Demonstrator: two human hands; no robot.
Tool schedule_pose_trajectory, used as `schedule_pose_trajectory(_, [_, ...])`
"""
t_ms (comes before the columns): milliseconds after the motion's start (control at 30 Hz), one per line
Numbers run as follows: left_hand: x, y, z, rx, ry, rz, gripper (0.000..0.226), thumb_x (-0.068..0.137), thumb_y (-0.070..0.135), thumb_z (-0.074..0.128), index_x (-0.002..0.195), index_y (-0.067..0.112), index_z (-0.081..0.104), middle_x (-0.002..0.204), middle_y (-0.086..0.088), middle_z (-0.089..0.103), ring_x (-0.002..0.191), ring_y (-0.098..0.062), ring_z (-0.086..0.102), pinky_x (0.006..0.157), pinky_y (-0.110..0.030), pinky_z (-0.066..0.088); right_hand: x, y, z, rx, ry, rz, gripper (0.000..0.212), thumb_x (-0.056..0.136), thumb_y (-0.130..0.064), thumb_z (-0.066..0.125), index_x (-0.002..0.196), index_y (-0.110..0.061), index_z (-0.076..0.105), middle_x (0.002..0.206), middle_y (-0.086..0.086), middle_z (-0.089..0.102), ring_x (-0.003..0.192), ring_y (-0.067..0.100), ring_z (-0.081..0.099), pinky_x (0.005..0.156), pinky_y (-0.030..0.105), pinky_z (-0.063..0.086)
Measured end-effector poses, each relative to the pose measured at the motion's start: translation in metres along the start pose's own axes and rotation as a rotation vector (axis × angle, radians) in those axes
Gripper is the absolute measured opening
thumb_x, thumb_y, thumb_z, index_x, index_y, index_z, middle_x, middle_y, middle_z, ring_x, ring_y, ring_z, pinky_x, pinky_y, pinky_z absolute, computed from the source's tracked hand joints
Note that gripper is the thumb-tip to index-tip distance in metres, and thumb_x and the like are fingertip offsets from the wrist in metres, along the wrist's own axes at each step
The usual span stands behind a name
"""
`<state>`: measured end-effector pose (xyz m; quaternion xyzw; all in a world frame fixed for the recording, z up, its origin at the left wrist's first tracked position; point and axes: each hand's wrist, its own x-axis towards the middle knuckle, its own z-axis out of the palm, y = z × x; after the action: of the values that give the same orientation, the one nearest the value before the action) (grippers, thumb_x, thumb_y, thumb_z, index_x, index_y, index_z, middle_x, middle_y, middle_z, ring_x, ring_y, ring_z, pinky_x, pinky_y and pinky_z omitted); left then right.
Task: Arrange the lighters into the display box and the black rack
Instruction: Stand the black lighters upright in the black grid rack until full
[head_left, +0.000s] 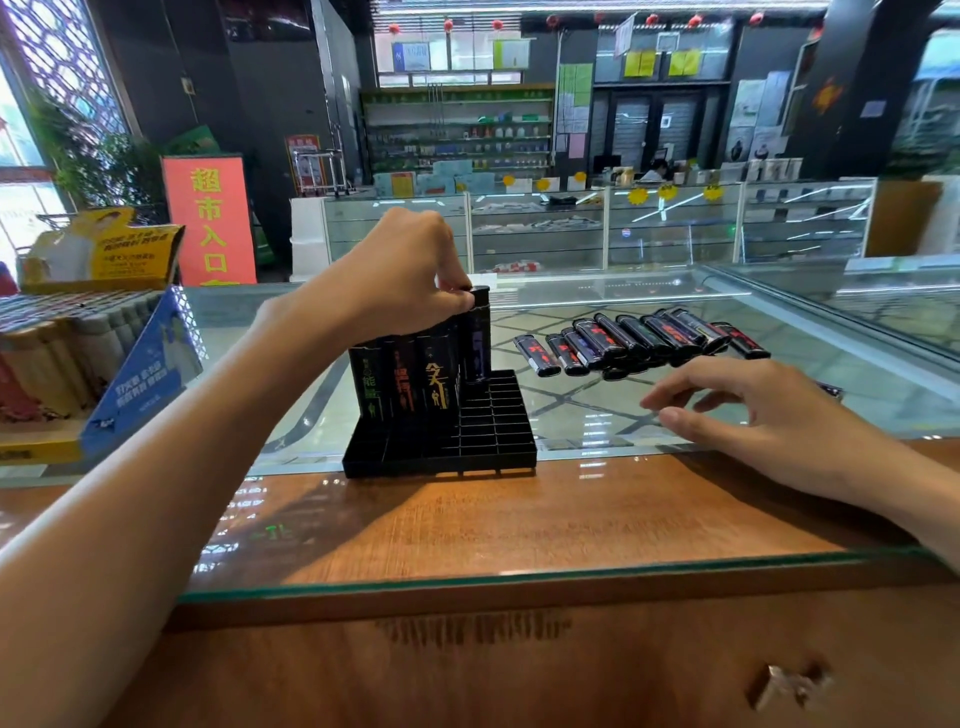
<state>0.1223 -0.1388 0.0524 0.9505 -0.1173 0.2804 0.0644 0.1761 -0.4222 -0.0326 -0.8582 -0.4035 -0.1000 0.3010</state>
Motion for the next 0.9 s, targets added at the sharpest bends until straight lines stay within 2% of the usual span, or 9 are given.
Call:
schedule_pose_trajectory(100, [0.005,0.003,0.0,0.06,-0.036,-0.006,0.016,0.085,0.013,0.067,0.09,0.0,0.075,0.082,-0.011,0.068,0.062,-0.012,0.048,0.059,-0.01,0.031,-0.001,-0.001,0.0,0.003,0.005,0.004,0.015,0.085,-0.031,0.061,0.098,-0.032,0.068,0.099,-0.02,0.066,0.093,0.0,0.06,0.085,0.036,0.052])
schedule_pose_trajectory(200, [0.007,0.004,-0.002,0.121,-0.071,-0.01,0.017,0.085,0.015,0.067,0.088,0.001,0.075,0.081,-0.01,0.066,0.075,-0.02,0.053,0.077,-0.03,0.045,-0.001,-0.002,0.0,0.0,0.007,0.007,0.015,0.085,-0.03,0.061,0.098,-0.031,0.068,0.099,-0.02,0.066,0.093,0.002,0.06,0.085,0.037,0.052])
schedule_pose_trajectory(333, [0.008,0.004,0.001,0.103,-0.087,0.016,0.025,0.084,0.025,0.068,0.095,0.003,0.074,0.085,-0.009,0.067,0.067,-0.012,0.045,0.067,-0.024,0.035,-0.001,-0.003,-0.001,-0.006,0.008,0.012,0.015,0.085,-0.029,0.062,0.098,-0.031,0.068,0.099,-0.02,0.066,0.092,0.0,0.06,0.084,0.035,0.052])
schedule_pose_trajectory(433, [0.008,0.007,0.009,0.09,-0.046,-0.014,0.045,0.082,0.044,0.065,0.083,0.0,0.073,0.079,-0.011,0.066,0.068,-0.014,0.048,0.066,-0.03,0.042,-0.001,-0.003,-0.001,-0.004,0.008,0.015,0.014,0.085,-0.029,0.062,0.098,-0.033,0.068,0.099,-0.021,0.065,0.092,-0.002,0.059,0.083,0.034,0.052])
schedule_pose_trajectory(567, [0.006,0.008,0.012,0.025,0.081,-0.013,0.03,0.084,0.027,0.069,0.079,-0.002,0.074,0.071,-0.012,0.069,0.06,-0.02,0.06,0.056,-0.017,0.042,-0.001,-0.004,0.0,-0.012,0.006,0.016,0.014,0.085,-0.028,0.063,0.098,-0.031,0.068,0.098,-0.02,0.066,0.093,0.0,0.06,0.084,0.036,0.052])
schedule_pose_trajectory(633, [0.004,0.008,0.01,-0.025,0.112,-0.009,0.018,0.081,0.019,0.073,0.085,0.002,0.076,0.076,-0.009,0.072,0.057,-0.012,0.059,0.06,-0.012,0.046,-0.001,-0.003,0.0,-0.018,0.004,0.011,0.015,0.086,-0.027,0.063,0.099,-0.028,0.069,0.098,-0.018,0.066,0.094,0.003,0.061,0.085,0.038,0.051])
schedule_pose_trajectory(733, [0.0,0.007,0.004,-0.067,0.123,-0.018,0.014,0.076,0.012,0.076,0.089,0.007,0.076,0.066,0.007,0.063,0.051,0.008,0.051,0.055,0.002,0.036,-0.001,-0.003,0.0,-0.019,0.014,0.003,0.015,0.085,-0.027,0.063,0.098,-0.028,0.07,0.096,-0.02,0.067,0.093,0.001,0.061,0.084,0.036,0.051])
schedule_pose_trajectory(833, [-0.002,0.007,0.001,-0.075,0.088,-0.007,0.014,0.075,0.008,0.076,0.089,0.006,0.075,0.062,0.017,0.053,0.052,0.021,0.049,0.054,0.004,0.034,-0.001,-0.003,0.0,-0.02,0.023,0.005,0.013,0.084,-0.027,0.064,0.096,-0.031,0.069,0.095,-0.021,0.066,0.092,-0.003,0.059,0.082,0.033,0.051])
schedule_pose_trajectory(900, [-0.002,0.006,-0.001,-0.067,0.065,-0.001,0.014,0.075,0.006,0.076,0.089,0.005,0.075,0.063,0.017,0.052,0.051,0.023,0.047,0.054,0.006,0.033,-0.001,-0.003,0.001,-0.028,0.018,0.001,0.014,0.085,-0.027,0.064,0.097,-0.029,0.07,0.095,-0.019,0.067,0.092,-0.001,0.06,0.083,0.034,0.051])
